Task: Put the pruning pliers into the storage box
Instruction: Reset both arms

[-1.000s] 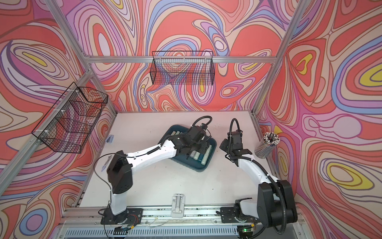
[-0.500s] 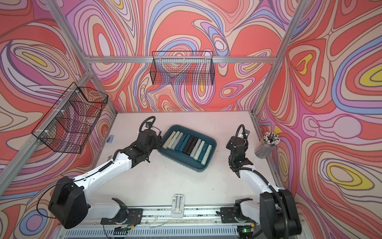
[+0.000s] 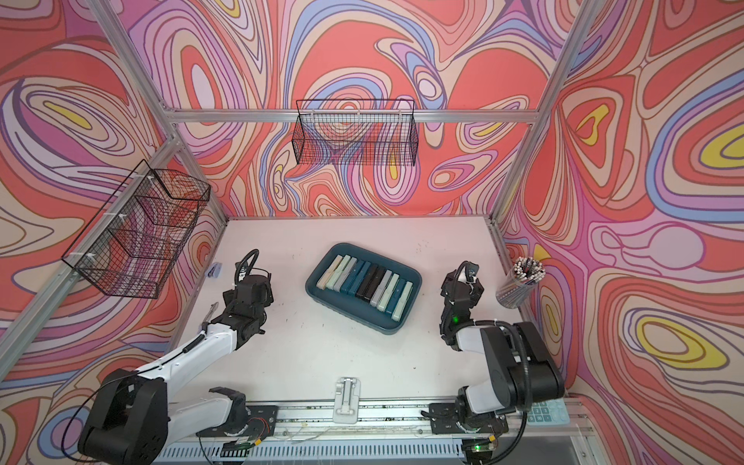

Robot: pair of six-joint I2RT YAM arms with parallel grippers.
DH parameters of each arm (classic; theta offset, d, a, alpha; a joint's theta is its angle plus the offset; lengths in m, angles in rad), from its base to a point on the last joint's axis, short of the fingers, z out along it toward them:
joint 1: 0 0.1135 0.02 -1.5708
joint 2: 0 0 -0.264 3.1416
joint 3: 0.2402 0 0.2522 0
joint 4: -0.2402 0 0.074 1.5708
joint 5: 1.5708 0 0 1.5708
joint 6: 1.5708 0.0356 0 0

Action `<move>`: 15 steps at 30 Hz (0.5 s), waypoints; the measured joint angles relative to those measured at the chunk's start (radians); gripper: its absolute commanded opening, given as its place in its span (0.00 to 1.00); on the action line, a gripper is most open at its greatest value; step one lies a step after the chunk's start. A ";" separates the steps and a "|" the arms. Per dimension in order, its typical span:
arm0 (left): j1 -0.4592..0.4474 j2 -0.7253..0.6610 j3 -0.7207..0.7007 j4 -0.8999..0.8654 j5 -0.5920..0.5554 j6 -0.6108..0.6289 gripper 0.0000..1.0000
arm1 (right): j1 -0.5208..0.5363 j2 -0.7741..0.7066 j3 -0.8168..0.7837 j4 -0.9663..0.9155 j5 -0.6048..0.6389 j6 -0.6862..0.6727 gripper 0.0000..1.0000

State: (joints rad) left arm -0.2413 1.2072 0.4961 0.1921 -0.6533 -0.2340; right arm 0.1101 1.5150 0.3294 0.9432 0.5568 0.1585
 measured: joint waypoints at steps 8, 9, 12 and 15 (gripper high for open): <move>0.008 0.214 -0.132 0.449 0.071 0.196 0.89 | -0.007 0.117 -0.058 0.252 -0.113 -0.061 0.73; 0.011 0.243 -0.136 0.515 0.083 0.217 0.90 | -0.008 0.127 -0.058 0.275 -0.126 -0.065 0.74; 0.032 0.299 -0.145 0.623 0.117 0.255 0.92 | -0.011 0.177 -0.053 0.316 -0.159 -0.075 0.74; 0.051 0.294 -0.169 0.707 0.167 0.276 0.94 | -0.011 0.187 -0.039 0.307 -0.172 -0.082 0.78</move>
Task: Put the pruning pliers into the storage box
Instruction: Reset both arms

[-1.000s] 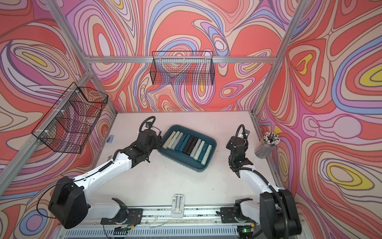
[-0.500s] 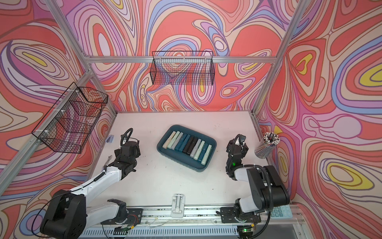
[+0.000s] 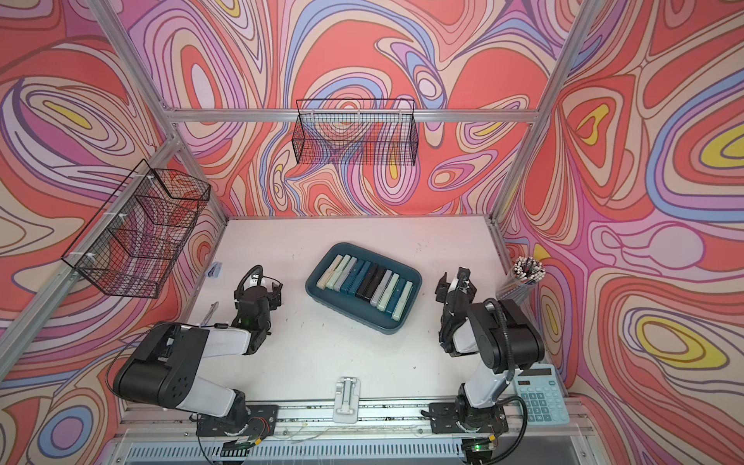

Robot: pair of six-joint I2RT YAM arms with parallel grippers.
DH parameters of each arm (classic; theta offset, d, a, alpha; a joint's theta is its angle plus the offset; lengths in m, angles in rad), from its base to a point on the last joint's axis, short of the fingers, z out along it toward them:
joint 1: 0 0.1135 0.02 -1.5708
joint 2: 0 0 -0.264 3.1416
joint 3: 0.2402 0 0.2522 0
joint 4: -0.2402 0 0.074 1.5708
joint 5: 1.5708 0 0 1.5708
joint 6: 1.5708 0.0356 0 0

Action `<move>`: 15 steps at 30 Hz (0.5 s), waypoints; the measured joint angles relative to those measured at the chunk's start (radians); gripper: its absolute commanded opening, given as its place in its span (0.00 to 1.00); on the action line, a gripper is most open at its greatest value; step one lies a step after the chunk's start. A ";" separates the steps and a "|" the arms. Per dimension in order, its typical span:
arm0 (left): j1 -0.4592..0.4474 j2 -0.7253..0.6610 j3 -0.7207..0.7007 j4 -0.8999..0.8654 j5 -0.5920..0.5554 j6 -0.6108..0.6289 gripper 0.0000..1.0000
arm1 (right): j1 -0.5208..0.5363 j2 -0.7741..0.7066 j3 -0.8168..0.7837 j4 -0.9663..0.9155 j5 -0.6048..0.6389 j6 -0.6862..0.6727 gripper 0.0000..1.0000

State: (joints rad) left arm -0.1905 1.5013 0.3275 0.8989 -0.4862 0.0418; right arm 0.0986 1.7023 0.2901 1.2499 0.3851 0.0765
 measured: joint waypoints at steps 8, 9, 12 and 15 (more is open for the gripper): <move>0.097 0.035 0.000 0.060 0.156 -0.021 1.00 | 0.000 0.003 0.079 -0.058 -0.010 -0.013 0.98; 0.109 0.035 0.006 0.028 0.168 -0.031 1.00 | 0.000 0.003 0.079 -0.061 -0.011 -0.013 0.98; 0.114 0.042 0.013 0.029 0.195 -0.040 1.00 | 0.000 0.003 0.079 -0.068 -0.011 -0.013 0.98; 0.113 0.044 0.019 0.023 0.210 -0.046 1.00 | 0.000 0.003 0.079 -0.073 -0.011 -0.013 0.98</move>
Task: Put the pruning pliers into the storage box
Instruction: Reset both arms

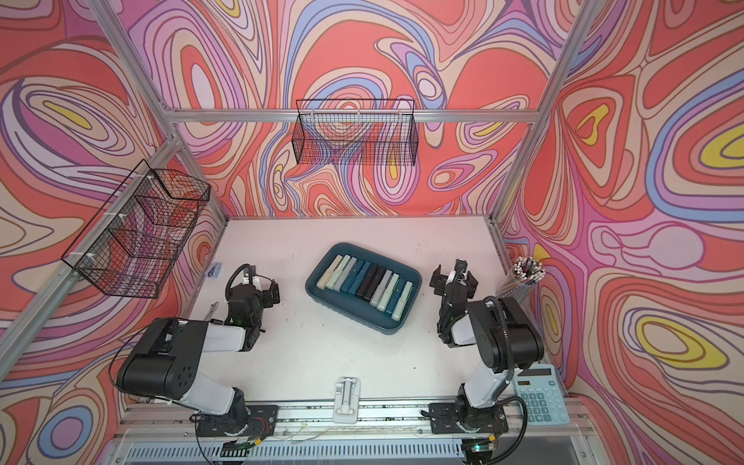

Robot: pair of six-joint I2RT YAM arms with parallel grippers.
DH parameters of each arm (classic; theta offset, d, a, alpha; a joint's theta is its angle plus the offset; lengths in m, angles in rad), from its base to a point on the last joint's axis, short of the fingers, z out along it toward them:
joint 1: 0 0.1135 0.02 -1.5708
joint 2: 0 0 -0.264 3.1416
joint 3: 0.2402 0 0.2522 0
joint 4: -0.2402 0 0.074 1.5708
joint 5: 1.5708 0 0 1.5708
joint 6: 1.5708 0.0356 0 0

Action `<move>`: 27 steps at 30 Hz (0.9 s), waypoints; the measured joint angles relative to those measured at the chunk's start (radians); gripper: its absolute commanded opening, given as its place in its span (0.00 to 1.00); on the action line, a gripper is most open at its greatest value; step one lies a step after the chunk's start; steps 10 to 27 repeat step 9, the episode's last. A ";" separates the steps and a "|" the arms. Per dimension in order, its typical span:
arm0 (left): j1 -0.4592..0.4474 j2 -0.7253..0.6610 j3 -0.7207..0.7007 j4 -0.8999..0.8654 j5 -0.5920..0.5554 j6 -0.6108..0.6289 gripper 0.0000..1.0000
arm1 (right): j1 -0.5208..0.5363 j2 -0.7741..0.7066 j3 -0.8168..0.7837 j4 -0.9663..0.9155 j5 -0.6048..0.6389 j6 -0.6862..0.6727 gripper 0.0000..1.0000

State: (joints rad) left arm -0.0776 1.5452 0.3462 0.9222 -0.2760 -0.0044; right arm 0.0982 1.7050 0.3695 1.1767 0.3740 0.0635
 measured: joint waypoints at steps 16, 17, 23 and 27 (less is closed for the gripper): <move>0.000 0.001 0.001 -0.005 0.008 -0.007 1.00 | 0.000 0.000 0.000 -0.004 0.000 0.000 0.98; 0.000 0.001 0.001 -0.005 0.008 -0.007 1.00 | 0.000 0.000 0.000 -0.004 0.000 0.000 0.98; 0.000 0.001 0.001 -0.005 0.008 -0.007 1.00 | 0.000 0.000 0.000 -0.004 0.000 0.000 0.98; 0.000 0.001 0.001 -0.005 0.008 -0.007 1.00 | 0.000 0.000 0.000 -0.004 0.000 0.000 0.98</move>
